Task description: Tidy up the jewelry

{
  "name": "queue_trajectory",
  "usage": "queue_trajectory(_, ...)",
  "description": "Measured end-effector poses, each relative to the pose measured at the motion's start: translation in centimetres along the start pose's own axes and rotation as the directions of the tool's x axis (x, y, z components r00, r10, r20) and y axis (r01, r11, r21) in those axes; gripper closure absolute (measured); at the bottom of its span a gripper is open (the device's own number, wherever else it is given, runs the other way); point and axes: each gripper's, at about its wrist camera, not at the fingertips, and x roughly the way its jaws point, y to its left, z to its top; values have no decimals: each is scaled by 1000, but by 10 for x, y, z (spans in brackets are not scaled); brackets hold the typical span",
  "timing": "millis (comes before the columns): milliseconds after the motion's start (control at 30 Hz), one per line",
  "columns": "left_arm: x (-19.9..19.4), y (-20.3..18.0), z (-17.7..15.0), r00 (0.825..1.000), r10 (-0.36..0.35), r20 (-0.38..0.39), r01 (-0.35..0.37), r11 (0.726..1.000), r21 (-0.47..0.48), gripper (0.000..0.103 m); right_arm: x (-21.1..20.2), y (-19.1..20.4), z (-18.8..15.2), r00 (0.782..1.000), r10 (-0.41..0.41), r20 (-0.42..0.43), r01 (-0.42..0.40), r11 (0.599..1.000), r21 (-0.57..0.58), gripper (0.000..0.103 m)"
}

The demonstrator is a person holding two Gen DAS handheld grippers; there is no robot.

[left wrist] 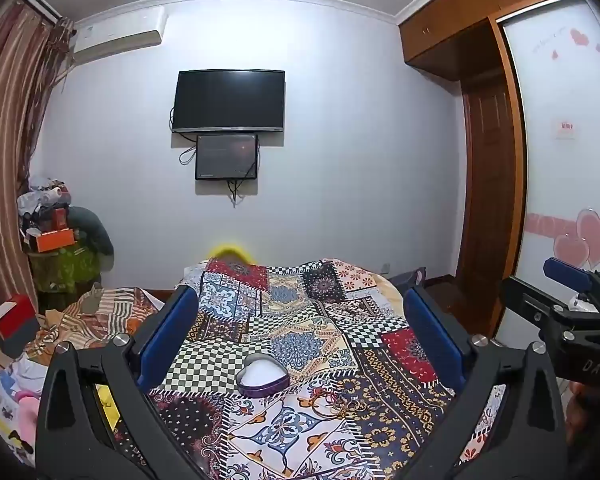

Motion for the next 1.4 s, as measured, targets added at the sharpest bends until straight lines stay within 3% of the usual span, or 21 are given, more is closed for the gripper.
queue_trajectory(1400,10,3,-9,999,11,-32,-12,1000,-16,0,8,-3,-3,999,9,-35,-8,1000,19,4)
